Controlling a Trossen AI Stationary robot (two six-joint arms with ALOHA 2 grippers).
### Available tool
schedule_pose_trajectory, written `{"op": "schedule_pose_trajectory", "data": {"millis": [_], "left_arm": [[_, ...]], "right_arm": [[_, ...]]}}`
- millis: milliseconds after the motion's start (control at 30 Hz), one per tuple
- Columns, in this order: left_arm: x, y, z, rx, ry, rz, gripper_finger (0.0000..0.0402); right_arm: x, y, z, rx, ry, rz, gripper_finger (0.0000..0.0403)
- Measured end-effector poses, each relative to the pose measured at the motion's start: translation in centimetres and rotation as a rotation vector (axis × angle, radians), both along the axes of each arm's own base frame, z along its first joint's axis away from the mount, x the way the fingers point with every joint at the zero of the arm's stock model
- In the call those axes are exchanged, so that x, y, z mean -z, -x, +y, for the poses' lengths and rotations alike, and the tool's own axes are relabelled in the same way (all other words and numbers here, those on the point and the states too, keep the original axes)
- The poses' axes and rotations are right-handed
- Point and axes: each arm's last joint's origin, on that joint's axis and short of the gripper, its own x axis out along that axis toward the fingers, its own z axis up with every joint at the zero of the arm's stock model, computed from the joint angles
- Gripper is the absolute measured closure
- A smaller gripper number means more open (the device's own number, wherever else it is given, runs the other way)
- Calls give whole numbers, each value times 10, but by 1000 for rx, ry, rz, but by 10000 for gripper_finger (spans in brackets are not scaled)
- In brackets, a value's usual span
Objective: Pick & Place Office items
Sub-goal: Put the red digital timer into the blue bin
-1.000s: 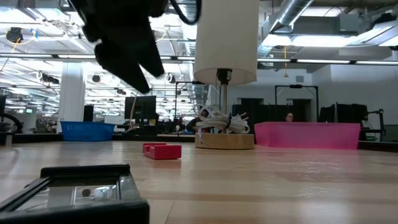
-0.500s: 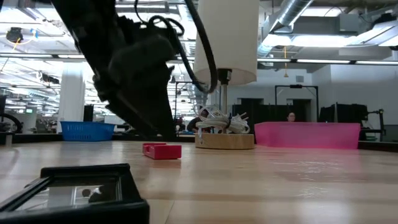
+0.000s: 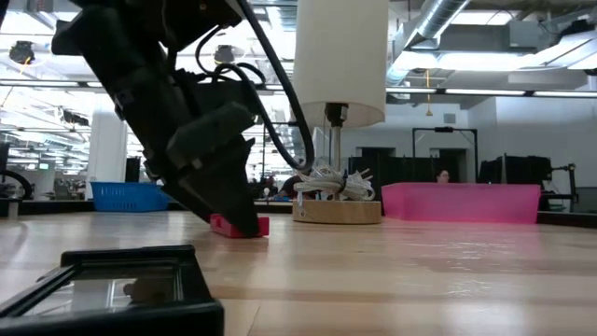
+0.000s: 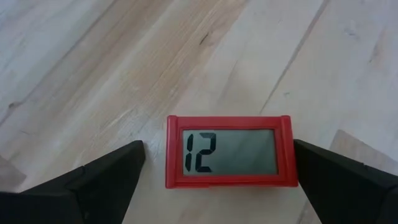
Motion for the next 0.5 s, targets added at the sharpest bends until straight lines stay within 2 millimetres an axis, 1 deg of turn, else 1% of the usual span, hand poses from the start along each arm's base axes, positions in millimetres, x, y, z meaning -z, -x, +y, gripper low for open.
{"op": "schedule_pose_trajectory", "data": {"millis": [100,200,300,400,500], "left_arm": [[0,0,0,4,-9,3,6],[1,0,2,-15,-16,3,20],[1,-1,6,-31,-14,6,50],[0,-1,9,-63,0,-2,89],[-6,-1,12,-128,41,-42,120]], "right_arm": [[0,0,0,3,-1,-4,275],[-1,-1,0,11,6,-24,275],[-1,-2,0,16,1,-39,275],[-2,-2,0,27,-5,-54,275],[-2,-2,0,42,-2,-75,275]]}}
